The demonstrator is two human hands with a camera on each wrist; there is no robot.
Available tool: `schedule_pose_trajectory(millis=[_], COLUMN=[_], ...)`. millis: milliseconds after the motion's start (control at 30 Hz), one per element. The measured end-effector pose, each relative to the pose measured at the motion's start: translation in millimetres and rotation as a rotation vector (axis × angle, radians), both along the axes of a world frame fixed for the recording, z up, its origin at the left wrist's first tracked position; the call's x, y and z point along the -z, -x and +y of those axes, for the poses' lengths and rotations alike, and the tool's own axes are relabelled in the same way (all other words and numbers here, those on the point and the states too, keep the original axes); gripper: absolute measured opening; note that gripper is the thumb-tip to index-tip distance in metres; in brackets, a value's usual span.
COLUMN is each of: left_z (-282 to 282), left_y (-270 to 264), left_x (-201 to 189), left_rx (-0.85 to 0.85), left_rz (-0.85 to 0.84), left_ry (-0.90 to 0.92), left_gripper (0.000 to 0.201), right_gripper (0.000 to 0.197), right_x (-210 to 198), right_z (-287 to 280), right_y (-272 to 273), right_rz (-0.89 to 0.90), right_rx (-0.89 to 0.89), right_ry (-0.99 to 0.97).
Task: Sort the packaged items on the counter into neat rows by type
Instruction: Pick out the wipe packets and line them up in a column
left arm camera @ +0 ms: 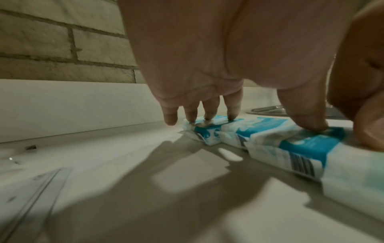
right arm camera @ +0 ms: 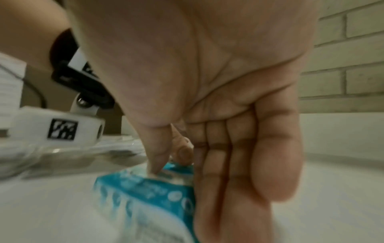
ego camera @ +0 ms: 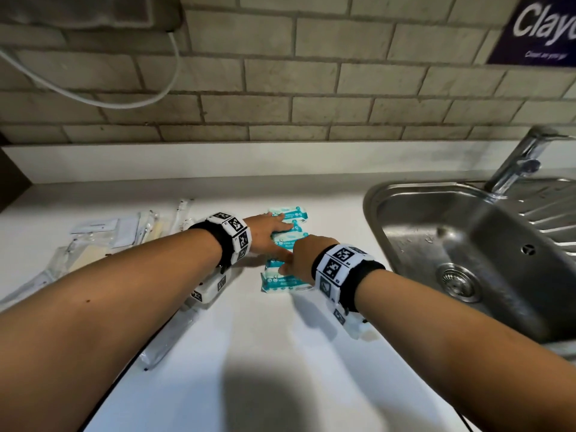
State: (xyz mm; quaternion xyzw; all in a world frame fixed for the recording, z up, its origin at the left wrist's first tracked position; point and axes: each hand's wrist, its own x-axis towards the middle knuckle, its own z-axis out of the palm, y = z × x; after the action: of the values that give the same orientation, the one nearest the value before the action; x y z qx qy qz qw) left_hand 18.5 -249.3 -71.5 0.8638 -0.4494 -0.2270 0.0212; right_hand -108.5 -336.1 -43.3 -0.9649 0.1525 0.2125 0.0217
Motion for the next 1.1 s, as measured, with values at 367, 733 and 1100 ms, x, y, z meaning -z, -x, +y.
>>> schedule_pose_trajectory(millis=[367, 733, 1100], left_z=[11, -5, -5], left_y=[-30, -40, -41], left_x=[10, 23, 16], left_rx=[-0.767, -0.835, -0.822], left_rz=[0.32, 0.535, 0.573], left_ry=[0.434, 0.59, 0.637], left_gripper=[0.023, 0.06, 0.069], right_gripper=[0.072, 0.065, 0.057], right_x=[1, 13, 9], right_z=[-65, -66, -70], right_y=[-57, -91, -97], right_rz=[-0.302, -0.215, -0.225], right_rx=[0.428, 0.264, 0.203], right_ry=[-0.456, -0.399, -0.384])
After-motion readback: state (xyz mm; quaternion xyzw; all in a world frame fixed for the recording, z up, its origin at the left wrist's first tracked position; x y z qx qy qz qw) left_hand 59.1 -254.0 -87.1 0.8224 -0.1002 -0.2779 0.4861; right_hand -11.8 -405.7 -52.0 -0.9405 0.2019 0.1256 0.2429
